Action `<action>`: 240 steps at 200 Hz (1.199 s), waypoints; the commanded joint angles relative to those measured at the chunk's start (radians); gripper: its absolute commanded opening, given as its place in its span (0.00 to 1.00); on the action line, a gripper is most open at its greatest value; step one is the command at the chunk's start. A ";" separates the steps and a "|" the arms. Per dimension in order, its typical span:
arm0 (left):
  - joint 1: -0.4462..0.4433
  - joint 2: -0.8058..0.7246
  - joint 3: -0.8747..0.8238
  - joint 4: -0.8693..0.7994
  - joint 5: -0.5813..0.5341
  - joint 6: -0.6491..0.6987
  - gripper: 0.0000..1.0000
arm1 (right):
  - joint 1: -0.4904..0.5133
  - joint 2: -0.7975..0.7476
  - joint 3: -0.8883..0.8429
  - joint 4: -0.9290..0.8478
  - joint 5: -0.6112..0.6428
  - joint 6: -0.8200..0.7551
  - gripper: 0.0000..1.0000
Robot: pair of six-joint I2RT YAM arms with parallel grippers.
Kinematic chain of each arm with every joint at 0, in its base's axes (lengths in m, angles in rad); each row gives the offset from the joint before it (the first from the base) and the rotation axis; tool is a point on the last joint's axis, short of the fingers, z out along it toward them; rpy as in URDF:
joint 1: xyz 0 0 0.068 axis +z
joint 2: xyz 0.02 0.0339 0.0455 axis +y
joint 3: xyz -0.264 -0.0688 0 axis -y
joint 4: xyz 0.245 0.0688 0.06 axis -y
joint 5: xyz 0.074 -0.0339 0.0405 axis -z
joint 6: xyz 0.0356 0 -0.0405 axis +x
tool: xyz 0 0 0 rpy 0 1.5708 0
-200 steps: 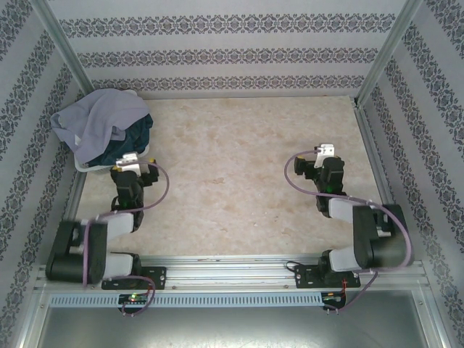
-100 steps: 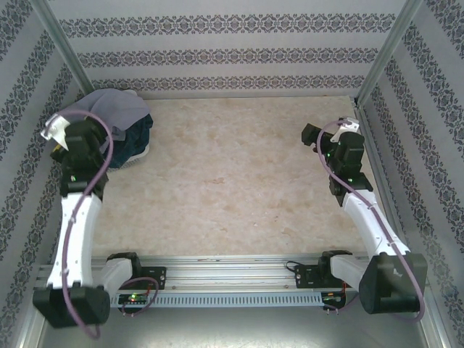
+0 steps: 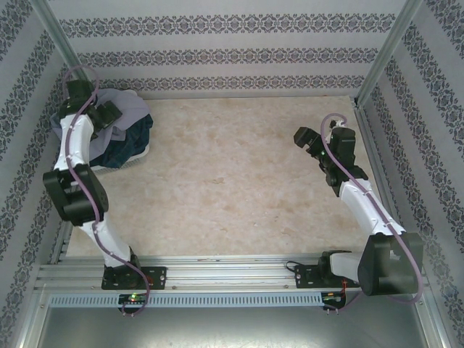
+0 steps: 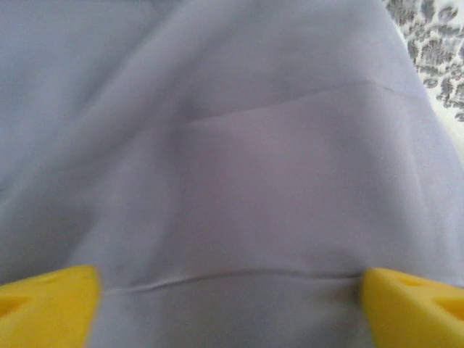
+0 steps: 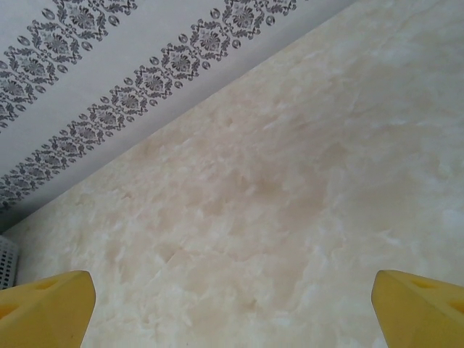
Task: Fold and stack the skirts
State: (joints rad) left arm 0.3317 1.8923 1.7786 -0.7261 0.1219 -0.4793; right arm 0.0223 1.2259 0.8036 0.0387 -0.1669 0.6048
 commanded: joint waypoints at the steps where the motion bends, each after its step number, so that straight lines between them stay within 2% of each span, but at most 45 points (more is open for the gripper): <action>1: -0.034 0.052 0.107 -0.123 0.075 0.039 0.51 | 0.011 -0.002 0.024 -0.016 -0.026 0.023 0.98; 10: -0.048 0.048 0.133 -0.128 0.059 0.043 0.27 | 0.013 -0.010 0.020 -0.022 -0.026 0.017 0.98; 14: -0.053 0.040 0.141 -0.127 0.050 0.045 0.20 | 0.013 -0.014 0.019 -0.026 -0.026 0.015 0.98; 33: -0.077 -0.024 0.159 -0.110 0.010 0.053 0.00 | 0.013 -0.030 0.007 -0.039 -0.016 0.006 0.98; 61: -0.143 -0.147 0.186 -0.139 0.040 0.051 0.00 | 0.013 -0.048 -0.004 -0.048 0.006 -0.006 0.98; 83: -0.324 -0.249 0.156 -0.107 0.017 0.092 0.00 | 0.013 -0.052 -0.012 -0.032 0.022 0.015 0.98; 111: -0.547 -0.283 0.028 0.023 0.106 0.042 0.00 | 0.012 -0.045 -0.012 -0.008 0.029 0.080 0.98; 144: -0.760 -0.204 -0.138 0.260 0.097 -0.045 0.00 | 0.014 -0.021 0.005 -0.019 -0.018 0.093 0.98; 162: -0.822 -0.083 -0.154 0.337 0.102 -0.088 0.00 | 0.014 -0.010 0.007 -0.028 -0.054 0.083 0.98; 180: -0.862 0.054 -0.100 0.359 0.133 -0.123 0.00 | 0.018 -0.005 0.005 -0.041 -0.076 0.074 0.98; 186: -0.870 0.094 -0.065 0.347 0.170 -0.128 0.14 | 0.018 -0.006 0.002 -0.046 -0.080 0.071 0.98; 195: -0.884 0.137 -0.005 0.322 0.225 -0.120 0.53 | 0.019 -0.009 -0.002 -0.055 -0.085 0.065 0.98; 203: -0.897 0.145 0.029 0.298 0.232 -0.094 0.69 | 0.022 -0.012 -0.008 -0.066 -0.087 0.058 0.98; 211: -0.905 0.128 0.025 0.293 0.190 -0.067 0.85 | 0.025 -0.014 -0.020 -0.072 -0.089 0.056 0.98; 221: -0.904 0.079 -0.025 0.316 0.126 -0.057 0.99 | 0.034 -0.016 -0.041 -0.073 -0.088 0.060 0.98; 240: -0.860 -0.036 -0.153 0.359 0.091 -0.065 1.00 | 0.071 -0.005 -0.083 -0.051 -0.106 0.101 0.98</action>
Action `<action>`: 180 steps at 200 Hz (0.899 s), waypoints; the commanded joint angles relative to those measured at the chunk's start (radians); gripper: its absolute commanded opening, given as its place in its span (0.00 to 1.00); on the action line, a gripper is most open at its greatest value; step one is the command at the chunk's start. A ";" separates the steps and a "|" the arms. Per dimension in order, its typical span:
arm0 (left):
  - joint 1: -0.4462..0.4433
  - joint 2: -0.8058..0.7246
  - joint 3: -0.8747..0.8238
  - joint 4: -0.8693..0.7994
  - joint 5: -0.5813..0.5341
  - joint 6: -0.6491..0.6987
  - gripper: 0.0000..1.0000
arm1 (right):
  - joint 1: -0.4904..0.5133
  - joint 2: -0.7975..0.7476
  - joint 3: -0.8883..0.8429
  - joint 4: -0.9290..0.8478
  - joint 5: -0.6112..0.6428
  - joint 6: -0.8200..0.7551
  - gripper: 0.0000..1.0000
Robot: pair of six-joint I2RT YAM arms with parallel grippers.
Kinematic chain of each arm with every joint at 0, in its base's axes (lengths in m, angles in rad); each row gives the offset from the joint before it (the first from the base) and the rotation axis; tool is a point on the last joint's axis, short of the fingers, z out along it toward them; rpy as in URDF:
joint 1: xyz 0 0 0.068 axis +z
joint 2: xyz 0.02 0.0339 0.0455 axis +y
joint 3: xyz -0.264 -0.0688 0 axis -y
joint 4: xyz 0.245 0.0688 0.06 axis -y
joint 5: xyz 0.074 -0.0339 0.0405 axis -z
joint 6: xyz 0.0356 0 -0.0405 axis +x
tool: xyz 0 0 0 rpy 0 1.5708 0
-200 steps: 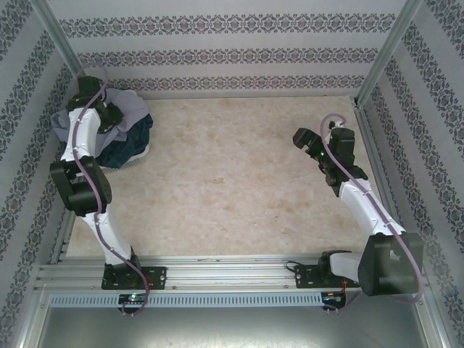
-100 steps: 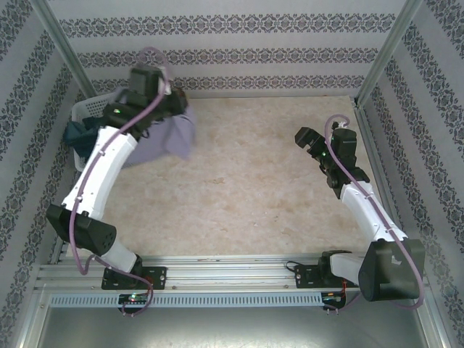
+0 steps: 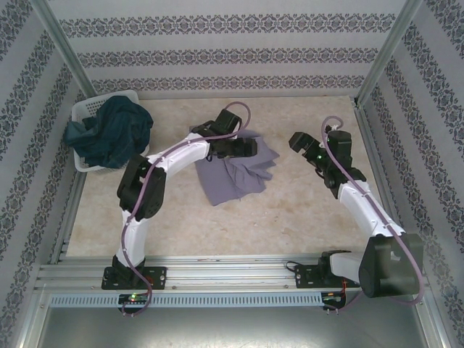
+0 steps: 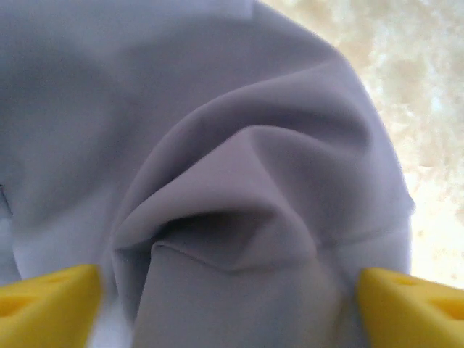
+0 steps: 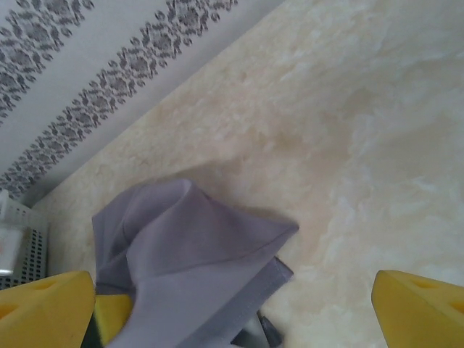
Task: Fold and stack the skirts
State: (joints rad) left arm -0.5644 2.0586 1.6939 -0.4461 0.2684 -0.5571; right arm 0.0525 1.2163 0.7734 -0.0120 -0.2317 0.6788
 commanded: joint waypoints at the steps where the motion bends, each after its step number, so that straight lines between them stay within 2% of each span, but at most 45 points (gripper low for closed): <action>1: 0.040 -0.207 -0.074 0.078 -0.058 0.011 1.00 | 0.044 0.006 -0.055 0.000 -0.043 0.028 0.98; 18: 0.111 -0.288 -0.174 0.035 -0.125 -0.029 1.00 | 0.128 0.029 -0.077 0.015 -0.030 0.069 0.98; 28: 0.156 -0.316 -0.225 0.005 -0.162 -0.042 1.00 | 0.199 0.043 -0.085 0.027 0.018 0.081 0.98; 50: 0.236 -0.286 -0.244 -0.081 -0.151 -0.030 1.00 | 0.355 0.102 -0.063 0.047 0.125 0.030 0.98; 69: 0.260 -0.207 -0.208 -0.136 -0.119 -0.017 1.00 | 0.429 0.202 0.007 0.039 0.106 -0.078 0.98; 96: 0.260 -0.131 -0.205 -0.113 -0.078 -0.054 1.00 | 0.490 0.313 0.051 0.067 0.077 -0.166 0.95; 114: 0.255 -0.111 -0.239 -0.114 -0.077 -0.125 0.99 | 0.530 0.386 0.099 0.031 0.134 -0.188 0.83; 138: 0.215 -0.188 -0.370 -0.045 -0.080 -0.195 0.96 | 0.555 0.442 0.129 0.022 0.220 -0.169 0.65; 180: 0.118 -0.325 -0.599 -0.024 -0.052 -0.333 0.90 | 0.550 0.376 0.091 0.012 0.246 -0.144 0.24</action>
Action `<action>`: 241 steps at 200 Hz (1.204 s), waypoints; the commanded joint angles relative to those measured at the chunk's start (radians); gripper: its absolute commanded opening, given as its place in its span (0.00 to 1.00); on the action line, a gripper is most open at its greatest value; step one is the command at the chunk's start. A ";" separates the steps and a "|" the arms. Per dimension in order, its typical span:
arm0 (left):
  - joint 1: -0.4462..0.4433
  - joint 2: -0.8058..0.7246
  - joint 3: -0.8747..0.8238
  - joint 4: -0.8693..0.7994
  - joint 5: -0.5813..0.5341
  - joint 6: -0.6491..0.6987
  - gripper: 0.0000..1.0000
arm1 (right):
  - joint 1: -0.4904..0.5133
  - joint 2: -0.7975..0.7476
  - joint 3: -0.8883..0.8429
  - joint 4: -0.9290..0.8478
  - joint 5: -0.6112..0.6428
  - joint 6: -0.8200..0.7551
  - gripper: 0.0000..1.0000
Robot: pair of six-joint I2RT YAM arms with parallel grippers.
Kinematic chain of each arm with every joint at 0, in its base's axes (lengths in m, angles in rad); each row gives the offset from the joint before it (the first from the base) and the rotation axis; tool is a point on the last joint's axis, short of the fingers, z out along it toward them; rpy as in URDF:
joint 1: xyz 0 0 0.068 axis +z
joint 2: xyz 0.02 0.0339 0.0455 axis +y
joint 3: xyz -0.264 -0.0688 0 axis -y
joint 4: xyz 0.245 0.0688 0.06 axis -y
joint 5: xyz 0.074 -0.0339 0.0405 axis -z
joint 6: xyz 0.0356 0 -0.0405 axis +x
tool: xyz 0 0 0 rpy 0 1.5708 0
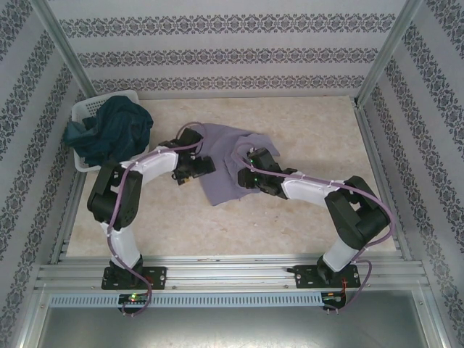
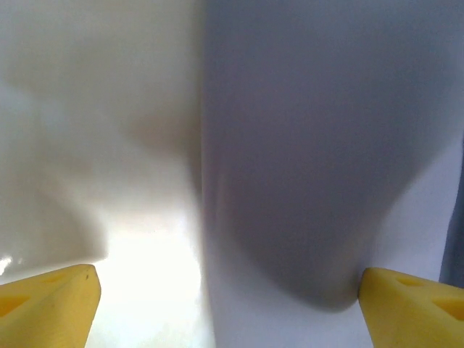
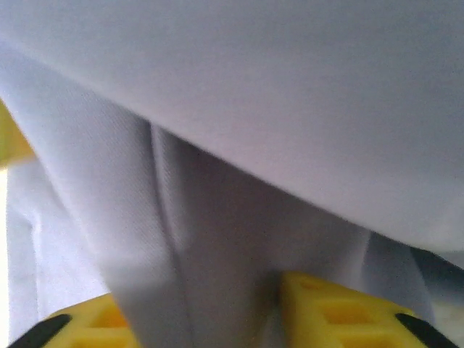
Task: Fold and stack the skirts
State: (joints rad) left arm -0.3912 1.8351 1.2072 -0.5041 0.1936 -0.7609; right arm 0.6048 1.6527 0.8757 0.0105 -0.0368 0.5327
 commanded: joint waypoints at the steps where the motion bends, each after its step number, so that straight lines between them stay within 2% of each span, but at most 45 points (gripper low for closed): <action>1: -0.057 -0.106 -0.120 0.040 0.024 -0.133 0.89 | -0.005 -0.062 -0.013 -0.011 0.049 0.003 0.23; 17: -0.089 -0.139 -0.229 0.182 0.105 -0.204 0.82 | -0.022 -0.116 -0.043 -0.001 0.017 0.031 0.08; 27: -0.105 -0.117 -0.261 0.262 0.167 -0.237 0.72 | -0.034 -0.143 -0.053 0.011 -0.013 0.052 0.00; 39: -0.115 -0.069 -0.249 0.291 0.211 -0.252 0.52 | -0.047 -0.174 -0.050 0.016 -0.046 0.066 0.00; 55: -0.115 -0.047 -0.218 0.291 0.216 -0.242 0.20 | -0.061 -0.228 -0.033 0.007 -0.078 0.076 0.00; 64: -0.116 -0.076 -0.204 0.301 0.207 -0.232 0.10 | -0.074 -0.265 -0.020 -0.004 -0.107 0.082 0.00; 81: -0.116 -0.175 -0.145 0.245 0.170 -0.170 0.00 | -0.112 -0.367 0.000 -0.035 -0.154 0.105 0.00; 117: -0.115 -0.427 0.020 0.058 0.086 -0.019 0.00 | -0.255 -0.646 0.052 -0.064 -0.286 0.165 0.00; 141: -0.114 -0.542 0.119 0.011 0.137 0.018 0.00 | -0.292 -0.769 0.157 -0.144 -0.342 0.149 0.00; 161: -0.111 -0.530 0.263 -0.083 0.198 0.057 0.00 | -0.296 -0.793 0.226 -0.142 -0.333 0.140 0.00; 191: -0.071 -0.429 0.403 -0.133 0.239 0.083 0.00 | -0.303 -0.637 0.336 -0.118 -0.294 0.054 0.00; 221: 0.020 -0.220 0.409 -0.114 0.280 0.063 0.00 | -0.344 -0.303 0.459 -0.105 -0.266 0.021 0.00; 230: 0.044 -0.136 0.414 -0.095 0.286 0.047 0.09 | -0.358 -0.173 0.522 -0.100 -0.299 0.002 0.09; 237: 0.058 -0.067 0.421 -0.072 0.297 0.043 0.12 | -0.364 -0.075 0.581 -0.109 -0.308 -0.008 0.22; 241: 0.068 -0.027 0.433 -0.068 0.294 0.039 0.18 | -0.370 -0.021 0.615 -0.114 -0.319 -0.017 0.30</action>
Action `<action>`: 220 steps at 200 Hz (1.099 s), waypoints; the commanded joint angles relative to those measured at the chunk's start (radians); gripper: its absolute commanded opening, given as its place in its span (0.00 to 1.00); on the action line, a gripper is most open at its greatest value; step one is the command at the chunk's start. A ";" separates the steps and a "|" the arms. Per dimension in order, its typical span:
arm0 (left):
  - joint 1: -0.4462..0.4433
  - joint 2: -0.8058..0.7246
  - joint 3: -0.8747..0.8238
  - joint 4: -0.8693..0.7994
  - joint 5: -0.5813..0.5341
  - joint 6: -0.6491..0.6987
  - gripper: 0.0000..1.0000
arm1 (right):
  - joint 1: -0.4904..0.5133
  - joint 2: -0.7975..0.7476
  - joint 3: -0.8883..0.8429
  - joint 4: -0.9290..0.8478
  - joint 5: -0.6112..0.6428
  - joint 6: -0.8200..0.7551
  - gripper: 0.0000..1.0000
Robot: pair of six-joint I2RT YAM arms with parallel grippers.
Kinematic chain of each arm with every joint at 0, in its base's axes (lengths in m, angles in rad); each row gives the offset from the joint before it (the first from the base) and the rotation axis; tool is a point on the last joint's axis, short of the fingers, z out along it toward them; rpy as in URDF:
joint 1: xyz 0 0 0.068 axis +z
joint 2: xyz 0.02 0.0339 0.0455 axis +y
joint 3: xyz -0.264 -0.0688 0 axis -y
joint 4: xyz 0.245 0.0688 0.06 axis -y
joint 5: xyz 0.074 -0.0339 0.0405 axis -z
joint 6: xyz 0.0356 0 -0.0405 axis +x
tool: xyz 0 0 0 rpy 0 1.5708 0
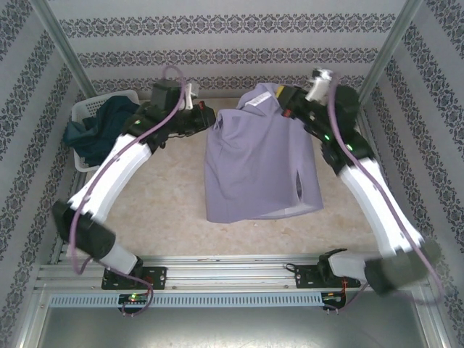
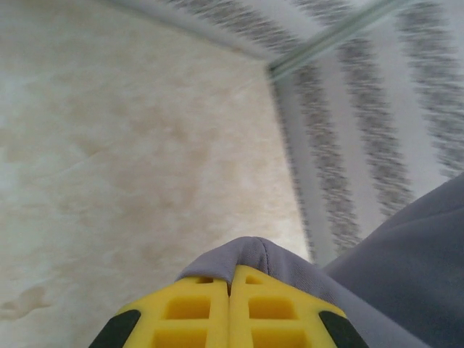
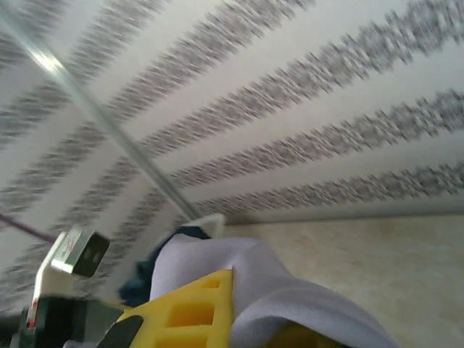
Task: Fold and stack the skirts
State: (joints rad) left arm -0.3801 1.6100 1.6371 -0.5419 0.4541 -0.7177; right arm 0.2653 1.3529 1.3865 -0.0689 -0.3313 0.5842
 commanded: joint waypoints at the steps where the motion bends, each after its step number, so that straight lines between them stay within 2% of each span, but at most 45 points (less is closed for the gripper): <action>1: 0.058 0.206 0.007 -0.031 0.032 -0.005 0.20 | -0.031 0.292 0.113 -0.034 -0.028 -0.072 0.32; 14: 0.077 0.317 0.062 -0.037 0.018 -0.006 0.60 | -0.050 0.427 0.211 -0.056 -0.025 -0.066 0.67; 26: 0.085 0.367 0.095 -0.045 -0.004 -0.009 0.82 | -0.065 0.485 0.258 -0.084 -0.007 -0.037 0.95; 38: 0.085 0.369 0.090 -0.035 -0.025 -0.006 1.00 | -0.072 0.475 0.232 -0.091 0.010 -0.015 0.98; 60: 0.079 0.333 0.041 0.005 -0.009 0.023 1.00 | -0.072 0.385 0.076 -0.094 0.021 0.008 0.98; 78: 0.063 0.343 0.031 0.022 0.063 0.069 1.00 | -0.067 0.310 -0.074 -0.095 -0.013 0.037 0.98; 108: 0.026 0.456 0.119 0.045 0.186 0.152 1.00 | -0.021 0.250 -0.250 -0.065 -0.109 0.120 0.98; 121: 0.029 0.544 0.198 0.049 0.209 0.156 1.00 | 0.008 0.251 -0.302 -0.058 -0.085 0.152 0.98; 140: 0.029 0.692 0.382 -0.040 0.154 0.205 1.00 | 0.028 0.269 -0.371 -0.036 0.032 0.230 0.98; 167: 0.029 0.829 0.527 -0.134 0.084 0.223 1.00 | 0.034 0.335 -0.443 0.061 0.022 0.314 0.98; 192: 0.029 0.812 0.402 -0.104 0.076 0.188 1.00 | 0.044 0.416 -0.425 0.058 -0.014 0.304 0.98; 220: 0.026 0.636 0.020 0.097 0.057 0.084 1.00 | 0.020 0.487 -0.380 0.046 -0.003 0.248 0.98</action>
State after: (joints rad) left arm -0.3534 2.3508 1.9095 -0.5148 0.5423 -0.5549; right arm 0.2989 1.7786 0.9630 -0.0433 -0.3408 0.8600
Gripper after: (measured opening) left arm 0.999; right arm 0.978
